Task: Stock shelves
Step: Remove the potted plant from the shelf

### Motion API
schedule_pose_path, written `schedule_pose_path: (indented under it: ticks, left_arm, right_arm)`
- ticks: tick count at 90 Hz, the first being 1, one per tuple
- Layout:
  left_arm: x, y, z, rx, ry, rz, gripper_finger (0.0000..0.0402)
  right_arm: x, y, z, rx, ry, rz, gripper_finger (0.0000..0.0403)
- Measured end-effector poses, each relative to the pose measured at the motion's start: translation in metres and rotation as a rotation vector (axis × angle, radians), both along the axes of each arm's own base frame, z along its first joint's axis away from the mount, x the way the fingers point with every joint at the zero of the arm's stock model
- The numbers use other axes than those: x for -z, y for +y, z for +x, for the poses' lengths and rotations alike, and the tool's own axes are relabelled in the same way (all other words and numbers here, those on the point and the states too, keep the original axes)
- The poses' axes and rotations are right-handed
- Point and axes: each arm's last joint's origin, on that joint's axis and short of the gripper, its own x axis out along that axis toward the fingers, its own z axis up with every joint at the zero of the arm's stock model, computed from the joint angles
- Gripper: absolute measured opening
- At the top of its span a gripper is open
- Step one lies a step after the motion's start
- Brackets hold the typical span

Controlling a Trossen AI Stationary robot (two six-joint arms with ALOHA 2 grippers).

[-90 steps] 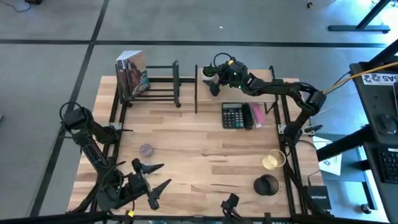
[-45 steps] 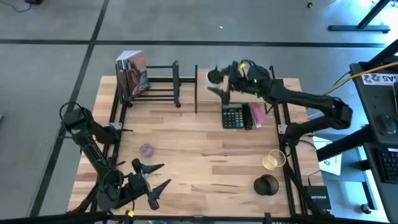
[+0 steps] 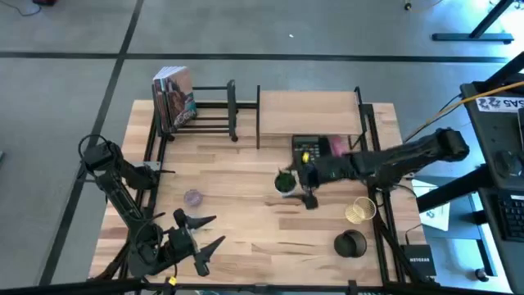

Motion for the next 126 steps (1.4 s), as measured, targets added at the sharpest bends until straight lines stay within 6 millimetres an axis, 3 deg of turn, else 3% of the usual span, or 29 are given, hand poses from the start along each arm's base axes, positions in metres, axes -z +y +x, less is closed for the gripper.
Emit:
schedule_pose_path:
  ticks: [28,49,93,111,126]
  left_arm:
    - [0.000,0.000,0.000,-0.001,0.001,0.002,0.0276]
    - [0.002,0.000,0.001,-0.002,0.004,0.007,0.0276]
    - [0.001,0.002,0.002,-0.008,-0.007,-0.011,0.0276]
    - [0.001,0.005,0.007,-0.026,-0.007,-0.011,0.0276]
    - [0.001,0.008,0.011,-0.034,-0.013,-0.020,0.0276]
  right_arm:
    - [0.062,0.035,-0.045,0.214,0.047,0.075,0.0339]
    - [0.084,0.054,-0.077,0.328,0.072,0.119,0.0339]
    - [0.103,0.088,-0.135,0.275,0.256,0.198,0.0357]
    - [0.104,0.093,-0.141,0.238,0.330,0.247,0.0356]
    - [0.090,0.100,-0.138,0.217,0.372,0.191,0.0356]
